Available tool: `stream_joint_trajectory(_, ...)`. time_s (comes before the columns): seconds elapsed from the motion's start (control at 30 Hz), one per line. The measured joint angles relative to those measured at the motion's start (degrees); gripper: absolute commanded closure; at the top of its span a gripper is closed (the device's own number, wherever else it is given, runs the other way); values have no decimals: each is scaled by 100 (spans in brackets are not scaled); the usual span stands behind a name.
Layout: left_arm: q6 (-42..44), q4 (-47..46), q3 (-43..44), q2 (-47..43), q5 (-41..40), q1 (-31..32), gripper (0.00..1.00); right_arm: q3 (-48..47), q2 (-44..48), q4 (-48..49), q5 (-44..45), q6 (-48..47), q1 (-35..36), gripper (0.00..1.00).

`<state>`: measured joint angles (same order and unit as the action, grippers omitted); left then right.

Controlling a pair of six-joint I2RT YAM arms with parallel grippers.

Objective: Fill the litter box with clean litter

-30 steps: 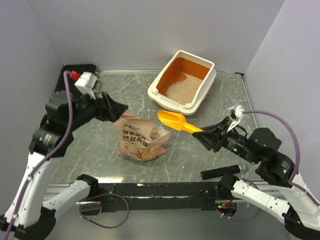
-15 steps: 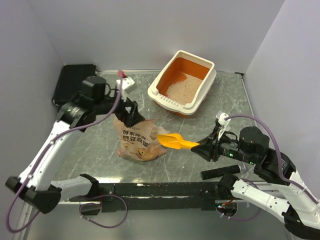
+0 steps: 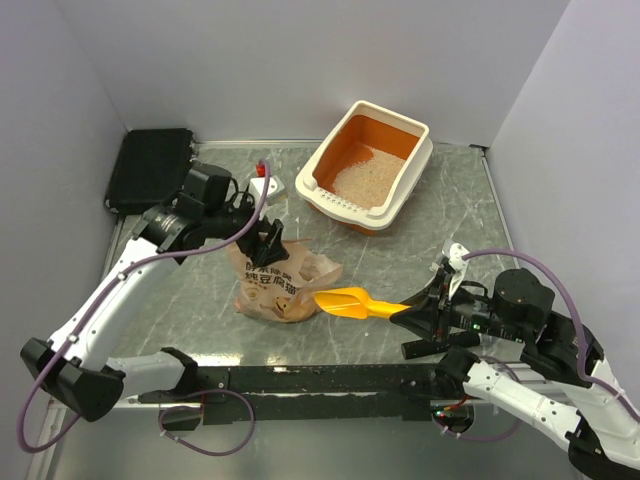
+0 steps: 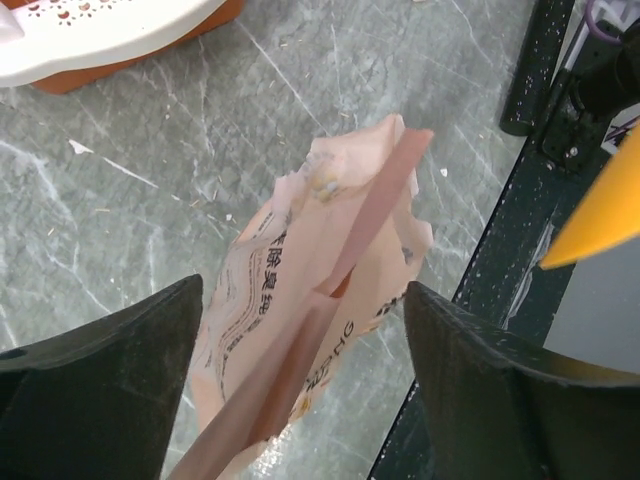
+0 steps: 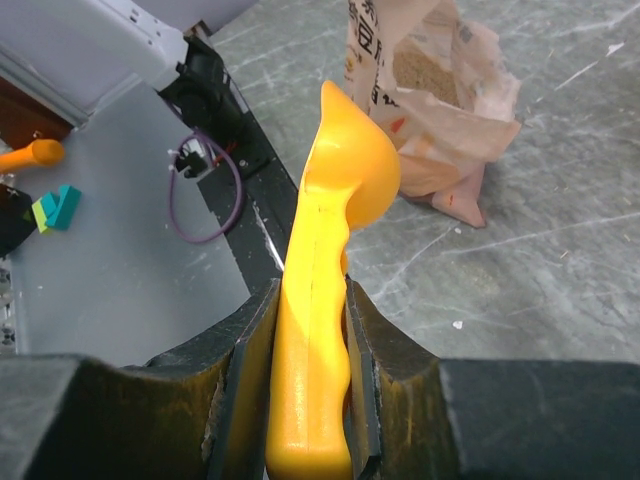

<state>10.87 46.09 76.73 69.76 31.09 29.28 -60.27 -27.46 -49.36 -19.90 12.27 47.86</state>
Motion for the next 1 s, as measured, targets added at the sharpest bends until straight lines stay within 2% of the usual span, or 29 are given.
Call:
stream_joint_trajectory(0.17, 0, 155, -136, -258, -125, 2, 25, 55, 2, -39, 31, -35, 0, 100)
stream_joint_trajectory(0.23, 0, 162, -234, -280, -203, 0, 30, 55, -9, -42, 48, -46, 0, 100)
stream_joint_trajectory(0.27, 0, 175, -291, -280, -249, 2, 36, 55, -17, -44, 76, -59, 0, 100)
stream_joint_trajectory(0.3, -4, 175, -348, -273, -275, 2, 59, 55, -28, -44, 101, -63, 0, 100)
stream_joint_trajectory(0.4, -2, 188, -452, -240, -374, 9, 99, 52, -66, -42, 162, -63, 0, 100)
stream_joint_trajectory(0.53, -20, 201, -496, -149, -649, 175, 99, 9, -166, -48, 273, -74, 0, 100)
stream_joint_trajectory(0.63, -111, 181, -505, -133, -1207, 610, 99, -195, -334, -136, 387, -131, 0, 100)
stream_joint_trajectory(0.73, -219, -35, -682, -326, -2011, 1246, 99, -619, -629, -249, 555, -234, -4, 100)
stream_joint_trajectory(0.83, -302, -409, -1154, -876, -2883, 2017, 99, -955, -940, -229, 638, -330, -79, 100)
stream_joint_trajectory(1.0, -339, -901, -1851, -1773, -4059, 3058, 99, -1261, -1550, -201, 457, -448, -560, 100)
